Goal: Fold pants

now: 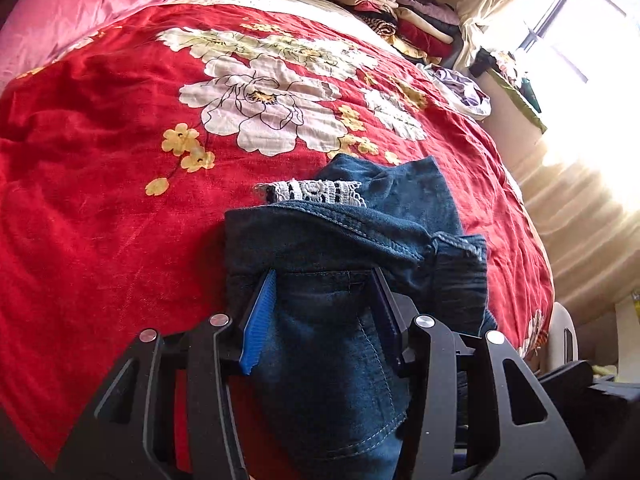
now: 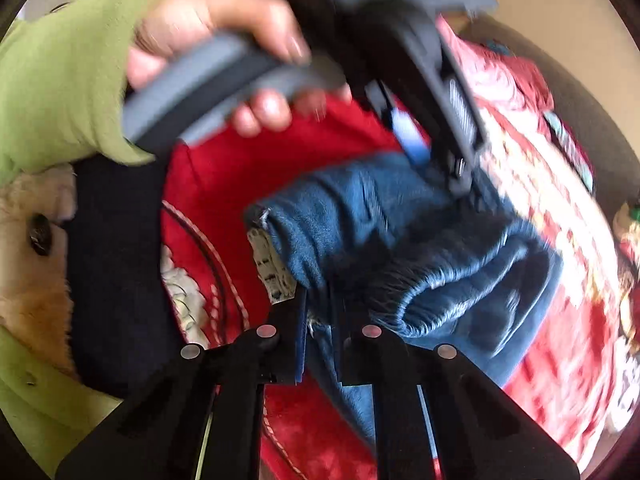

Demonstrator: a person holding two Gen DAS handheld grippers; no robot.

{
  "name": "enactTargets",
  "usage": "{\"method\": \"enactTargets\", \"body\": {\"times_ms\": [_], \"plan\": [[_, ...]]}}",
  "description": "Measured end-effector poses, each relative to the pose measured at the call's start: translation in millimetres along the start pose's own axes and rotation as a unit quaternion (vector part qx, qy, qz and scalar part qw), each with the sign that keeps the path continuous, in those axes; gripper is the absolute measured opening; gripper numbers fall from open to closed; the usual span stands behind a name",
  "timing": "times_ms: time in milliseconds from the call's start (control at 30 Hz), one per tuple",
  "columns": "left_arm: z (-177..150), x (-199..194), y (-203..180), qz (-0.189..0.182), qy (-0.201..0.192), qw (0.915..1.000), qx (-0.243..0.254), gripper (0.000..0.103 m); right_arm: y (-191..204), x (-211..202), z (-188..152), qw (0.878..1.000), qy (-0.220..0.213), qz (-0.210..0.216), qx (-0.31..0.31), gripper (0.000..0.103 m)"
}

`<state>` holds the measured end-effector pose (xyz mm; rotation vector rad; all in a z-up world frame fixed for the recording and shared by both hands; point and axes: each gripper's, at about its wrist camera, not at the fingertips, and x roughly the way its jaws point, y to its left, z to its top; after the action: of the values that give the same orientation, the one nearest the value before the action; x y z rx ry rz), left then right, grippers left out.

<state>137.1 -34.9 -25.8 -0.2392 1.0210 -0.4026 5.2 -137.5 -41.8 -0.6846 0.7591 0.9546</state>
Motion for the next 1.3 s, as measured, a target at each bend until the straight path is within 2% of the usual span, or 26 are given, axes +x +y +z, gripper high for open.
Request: {"method": "enactTargets", "body": {"times_ms": [133,233,333,500,667,733,833,933,1033,1133,1233,1300], "plan": [[-2,-1,-1,0.001,-0.006,1.0,0.001,0.039,3,1,-3,0.999,-0.014,0.004,0.033,0.013],[-2,-3,-4,0.001,-0.01,0.9999,0.002,0.042,1,-3,-2,0.998,-0.022,0.016,0.052,0.023],[-2,-6,-9,0.007,-0.014,0.9998,0.009,0.046,-2,-15,0,0.997,-0.034,0.025,0.068,0.03],[-2,-9,-15,0.013,-0.018,0.9996,0.016,0.052,-2,-38,1,0.994,-0.059,0.036,0.089,0.031],[-2,-15,-18,0.016,-0.025,0.9994,0.019,0.055,-8,-59,1,0.99,-0.08,0.034,0.107,0.043],[-3,-19,-20,0.017,-0.029,0.9992,0.021,0.057,-14,-65,3,0.989,-0.087,0.029,0.116,0.045],[-3,-26,-23,0.017,-0.035,0.999,0.022,0.058,-23,-73,2,0.988,-0.091,0.013,0.124,0.057],[-3,-34,-27,0.02,-0.043,0.9985,0.027,0.059,-37,-75,-1,0.985,-0.099,0.004,0.142,0.057],[-4,-41,-31,0.023,-0.051,0.998,0.031,0.063,-44,-82,-4,0.981,-0.109,-0.011,0.157,0.068],[-6,-51,-36,0.026,-0.062,0.9971,0.036,0.065,-52,-87,-4,0.978,-0.12,-0.024,0.17,0.07],[-9,-61,-39,0.027,-0.071,0.9963,0.039,0.067,-58,-95,-6,0.973,-0.132,-0.038,0.186,0.079],[-10,-67,-42,0.031,-0.076,0.9957,0.042,0.072,-60,-100,-8,0.97,-0.138,-0.046,0.196,0.081]]}}
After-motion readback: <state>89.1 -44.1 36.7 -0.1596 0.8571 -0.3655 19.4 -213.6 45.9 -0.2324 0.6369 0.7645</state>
